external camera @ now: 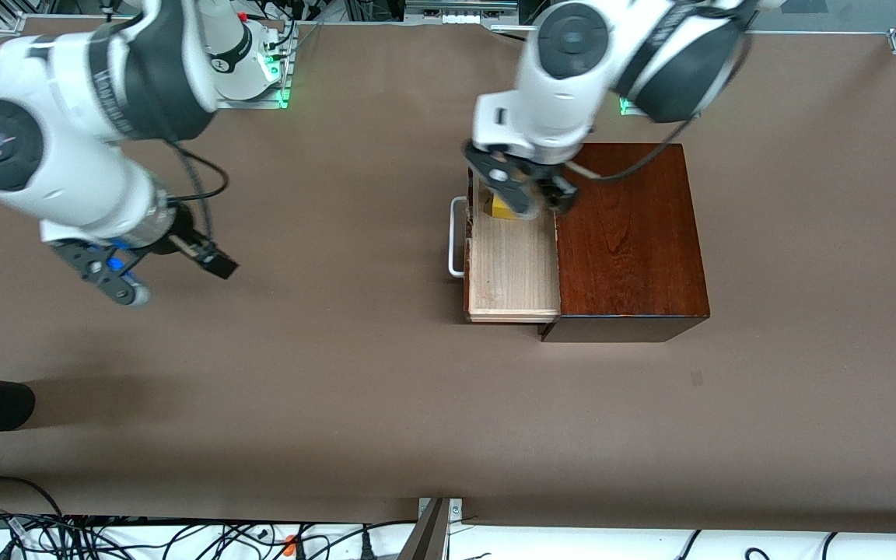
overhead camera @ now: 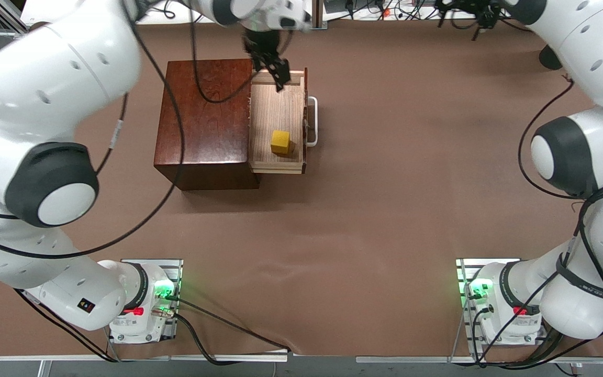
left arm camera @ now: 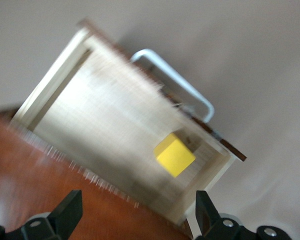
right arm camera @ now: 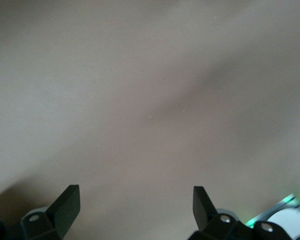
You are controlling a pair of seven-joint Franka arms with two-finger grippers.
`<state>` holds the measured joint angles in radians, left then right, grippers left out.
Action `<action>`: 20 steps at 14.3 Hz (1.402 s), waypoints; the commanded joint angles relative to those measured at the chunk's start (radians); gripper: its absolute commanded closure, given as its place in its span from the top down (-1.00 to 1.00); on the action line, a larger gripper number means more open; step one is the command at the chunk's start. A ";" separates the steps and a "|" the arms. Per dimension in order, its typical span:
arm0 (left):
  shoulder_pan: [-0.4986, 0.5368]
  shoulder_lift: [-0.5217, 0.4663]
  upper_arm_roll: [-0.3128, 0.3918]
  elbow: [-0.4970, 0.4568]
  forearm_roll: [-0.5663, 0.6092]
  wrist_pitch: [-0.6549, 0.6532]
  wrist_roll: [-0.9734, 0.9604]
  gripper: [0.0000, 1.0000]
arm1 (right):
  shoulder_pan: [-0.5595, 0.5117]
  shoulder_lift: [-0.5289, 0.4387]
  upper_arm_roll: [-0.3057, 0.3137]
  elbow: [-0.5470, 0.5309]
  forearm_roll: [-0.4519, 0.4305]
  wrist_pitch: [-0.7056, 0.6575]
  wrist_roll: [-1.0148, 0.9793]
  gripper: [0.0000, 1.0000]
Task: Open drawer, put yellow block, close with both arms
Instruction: 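Withdraw the right gripper while the left gripper moves to the drawer handle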
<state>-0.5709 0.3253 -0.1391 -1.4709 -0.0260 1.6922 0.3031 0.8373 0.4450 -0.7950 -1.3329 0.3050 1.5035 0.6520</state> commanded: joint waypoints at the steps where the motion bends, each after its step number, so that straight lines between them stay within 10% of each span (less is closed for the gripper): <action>1: -0.049 0.066 0.010 0.049 -0.014 0.061 0.218 1.00 | -0.091 -0.100 0.069 -0.077 -0.020 -0.006 -0.184 1.00; 6: -0.107 0.200 0.007 0.119 -0.014 0.147 0.515 1.00 | -0.401 -0.239 0.399 -0.120 -0.233 -0.035 -0.385 1.00; 12: -0.168 0.305 0.009 0.129 -0.012 0.193 0.564 1.00 | -0.717 -0.359 0.712 -0.181 -0.236 -0.023 -0.496 1.00; 20: -0.161 0.350 0.010 0.113 0.063 0.256 0.533 1.00 | -0.911 -0.449 0.835 -0.288 -0.277 0.021 -0.695 1.00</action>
<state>-0.7319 0.6768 -0.1312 -1.3811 0.0061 1.9619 0.8325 -0.0419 0.0470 0.0095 -1.5749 0.0473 1.5164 -0.0111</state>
